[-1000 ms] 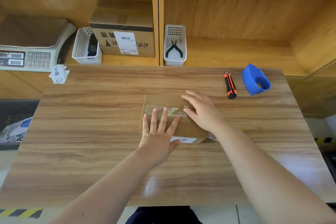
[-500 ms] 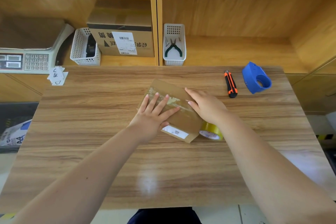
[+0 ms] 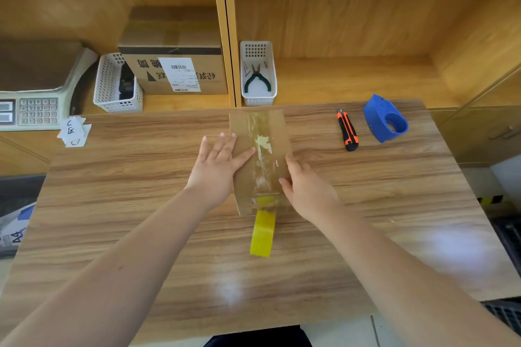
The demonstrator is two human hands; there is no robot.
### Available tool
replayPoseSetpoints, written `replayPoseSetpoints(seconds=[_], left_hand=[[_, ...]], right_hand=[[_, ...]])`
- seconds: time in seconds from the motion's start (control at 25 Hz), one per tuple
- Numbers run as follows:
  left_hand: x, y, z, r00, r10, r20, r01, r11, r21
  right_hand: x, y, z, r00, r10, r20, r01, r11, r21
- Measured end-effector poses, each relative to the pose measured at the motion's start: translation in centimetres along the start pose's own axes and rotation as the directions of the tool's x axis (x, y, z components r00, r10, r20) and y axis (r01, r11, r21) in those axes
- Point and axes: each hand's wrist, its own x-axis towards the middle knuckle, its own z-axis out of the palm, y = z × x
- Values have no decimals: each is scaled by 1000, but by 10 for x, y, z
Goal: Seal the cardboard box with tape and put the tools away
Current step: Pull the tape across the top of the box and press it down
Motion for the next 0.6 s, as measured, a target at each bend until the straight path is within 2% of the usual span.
replayPoseSetpoints(seconds=[0.08, 0.16, 0.32, 0.6], left_hand=[[-9, 7, 2, 999, -44, -28, 35, 962, -271], [-17, 19, 5, 999, -22, -33, 7, 913, -409], [-15, 33, 19, 995, 26, 95, 1, 961, -276], [15, 25, 12, 990, 64, 123, -36, 975, -220]], right_hand=[[4, 3, -4, 996, -83, -32, 82, 997, -11], [12, 5, -8, 980, -199, -23, 198, 980, -38], [27, 9, -5, 964, -247, 101, 254, 965, -62], [51, 11, -13, 972, -220, 80, 227, 969, -99]])
